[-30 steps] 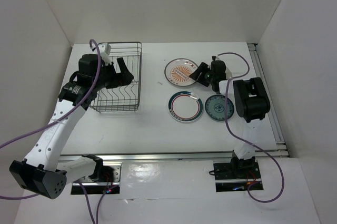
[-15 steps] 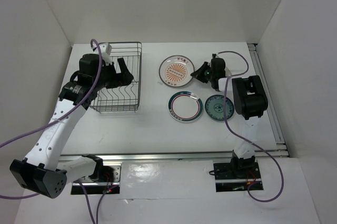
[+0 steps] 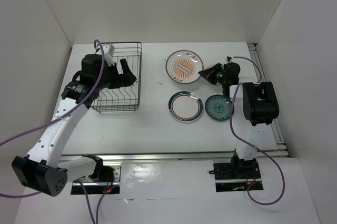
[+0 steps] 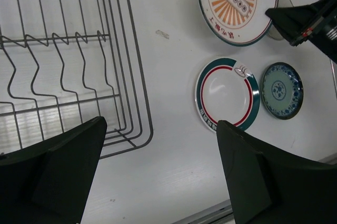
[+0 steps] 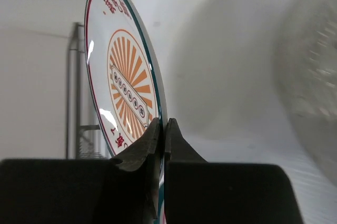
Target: Load the plates into the dish rack
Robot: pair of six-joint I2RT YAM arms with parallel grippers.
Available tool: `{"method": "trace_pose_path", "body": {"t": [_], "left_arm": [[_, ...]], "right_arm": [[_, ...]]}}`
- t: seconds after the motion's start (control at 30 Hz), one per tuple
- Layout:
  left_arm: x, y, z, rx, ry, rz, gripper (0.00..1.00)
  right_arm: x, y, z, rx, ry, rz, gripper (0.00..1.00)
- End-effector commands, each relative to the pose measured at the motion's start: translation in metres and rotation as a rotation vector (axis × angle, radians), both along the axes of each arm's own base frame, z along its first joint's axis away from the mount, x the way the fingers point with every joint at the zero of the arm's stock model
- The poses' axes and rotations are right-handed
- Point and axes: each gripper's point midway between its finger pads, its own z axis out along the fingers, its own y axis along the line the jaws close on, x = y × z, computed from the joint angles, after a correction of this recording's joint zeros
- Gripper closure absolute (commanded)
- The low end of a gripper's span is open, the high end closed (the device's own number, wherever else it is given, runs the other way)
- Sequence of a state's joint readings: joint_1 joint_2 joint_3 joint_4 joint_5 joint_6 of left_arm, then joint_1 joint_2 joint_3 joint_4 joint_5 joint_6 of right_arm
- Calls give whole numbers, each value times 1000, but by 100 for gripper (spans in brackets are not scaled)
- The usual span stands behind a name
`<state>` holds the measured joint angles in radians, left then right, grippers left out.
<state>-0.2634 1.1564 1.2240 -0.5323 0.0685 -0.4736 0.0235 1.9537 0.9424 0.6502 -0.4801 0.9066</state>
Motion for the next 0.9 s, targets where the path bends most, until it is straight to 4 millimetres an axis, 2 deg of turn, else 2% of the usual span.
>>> {"method": "trace_pose_path", "body": {"t": [0.0,0.03,0.07,0.13,0.17,0.2,0.3,0.4,0.6,0.73,0.77,0.87], "left_arm": [[4,-17,12,-50,-65,-85,1],[3,-19,19,-61,-87,-98,1],[4,-22,14,-70,-93,-112,1],[-2,-31,23,-106,-132,-167,1],[-3,-35,24,-119,-140,-191,1],[-5,-43,26,-146,-156,-242,1],[-10,-52,36,-199,-215,-285,1],[-13,-51,39,-212,-240,-284,1],[-14,-59,39,-244,-236,-322,2],[-13,-58,34,-239,-227,-310,10],[-12,-56,33,-224,-235,-305,10],[-11,-54,31,-210,-233,-300,10]], "right_arm": [[-9,29,147,73,-427,162,100],[-10,30,155,63,-441,173,100],[-17,40,164,55,-446,212,100],[-22,51,177,27,-477,250,100],[-30,59,177,23,-476,296,100],[-38,71,188,12,-508,331,100],[-63,95,197,-26,-548,417,100],[-86,115,197,-63,-559,474,100],[-99,132,194,-89,-566,514,100],[-109,137,200,-74,-580,541,100],[-113,140,195,-72,-570,551,100],[-117,142,199,-51,-578,570,100]]}}
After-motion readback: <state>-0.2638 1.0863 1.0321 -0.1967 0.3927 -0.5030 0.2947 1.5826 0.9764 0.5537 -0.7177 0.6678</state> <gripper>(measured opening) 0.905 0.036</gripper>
